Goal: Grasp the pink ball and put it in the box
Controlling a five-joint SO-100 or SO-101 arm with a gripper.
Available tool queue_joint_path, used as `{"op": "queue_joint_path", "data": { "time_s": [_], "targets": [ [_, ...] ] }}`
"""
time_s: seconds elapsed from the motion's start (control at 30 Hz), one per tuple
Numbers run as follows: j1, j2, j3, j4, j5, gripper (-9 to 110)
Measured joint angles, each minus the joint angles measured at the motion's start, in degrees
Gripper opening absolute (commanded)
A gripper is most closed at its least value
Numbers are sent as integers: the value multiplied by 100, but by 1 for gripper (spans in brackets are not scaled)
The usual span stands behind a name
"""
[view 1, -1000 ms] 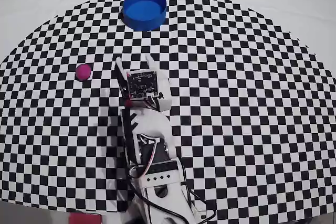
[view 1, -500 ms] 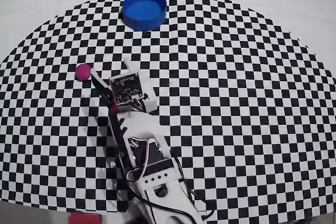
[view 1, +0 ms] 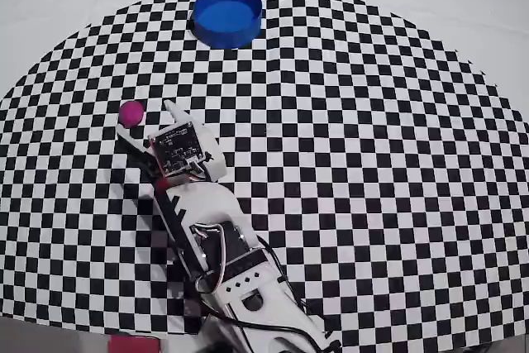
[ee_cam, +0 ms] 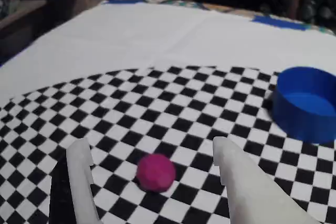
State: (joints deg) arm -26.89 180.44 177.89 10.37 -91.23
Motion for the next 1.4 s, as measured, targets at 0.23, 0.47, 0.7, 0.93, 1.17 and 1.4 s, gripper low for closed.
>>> {"op": "queue_joint_path", "data": {
  "time_s": [0.23, 0.47, 0.7, 0.93, 1.17, 1.4],
  "targets": [
    [-141, 0, 0, 0, 0, 26],
    [-132, -149, 0, 0, 0, 26],
    [-132, -281, 0, 0, 0, 26],
    [-132, -554, 0, -237, 0, 26],
    [-132, -1354, -44, -703, 0, 26],
    [-132, -2145, -396, -703, 0, 26]
  ]
}}
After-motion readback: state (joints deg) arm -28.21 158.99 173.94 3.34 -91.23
